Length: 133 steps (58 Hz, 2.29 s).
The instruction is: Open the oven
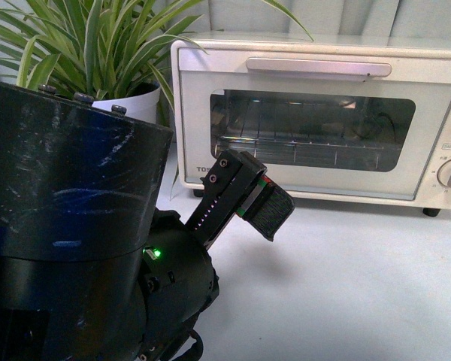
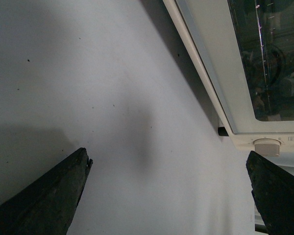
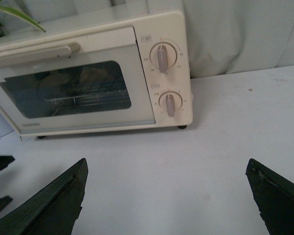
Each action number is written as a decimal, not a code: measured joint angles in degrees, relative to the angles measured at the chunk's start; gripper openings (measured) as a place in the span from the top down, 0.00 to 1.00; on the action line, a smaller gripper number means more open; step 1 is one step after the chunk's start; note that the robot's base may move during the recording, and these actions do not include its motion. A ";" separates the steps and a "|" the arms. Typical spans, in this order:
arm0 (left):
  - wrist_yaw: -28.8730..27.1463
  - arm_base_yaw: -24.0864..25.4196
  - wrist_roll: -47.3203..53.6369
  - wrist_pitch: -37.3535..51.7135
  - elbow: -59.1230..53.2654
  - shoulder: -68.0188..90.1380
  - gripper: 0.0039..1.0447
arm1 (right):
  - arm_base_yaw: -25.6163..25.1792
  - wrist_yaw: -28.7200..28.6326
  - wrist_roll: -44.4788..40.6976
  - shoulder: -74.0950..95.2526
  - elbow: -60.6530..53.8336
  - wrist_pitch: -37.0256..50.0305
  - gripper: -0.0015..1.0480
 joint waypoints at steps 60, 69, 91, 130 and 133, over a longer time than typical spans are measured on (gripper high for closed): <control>0.17 0.11 -0.44 -1.40 0.61 -0.11 0.06 | 14.49 14.75 13.40 52.37 46.31 -9.27 0.09; 0.22 0.17 -0.46 -1.40 0.63 -0.11 0.06 | 14.51 16.35 13.62 54.34 47.15 -9.29 0.09; 0.31 0.37 -0.50 -1.40 0.63 -0.22 0.06 | 14.60 16.90 13.86 57.35 50.45 -11.21 0.09; 0.44 1.09 -0.74 -1.09 0.46 -0.33 0.06 | 14.64 10.93 6.93 52.89 43.58 -8.96 0.09; 0.44 1.16 -0.74 -1.07 0.39 -0.33 0.06 | 14.67 10.62 6.64 52.43 42.77 -8.57 0.09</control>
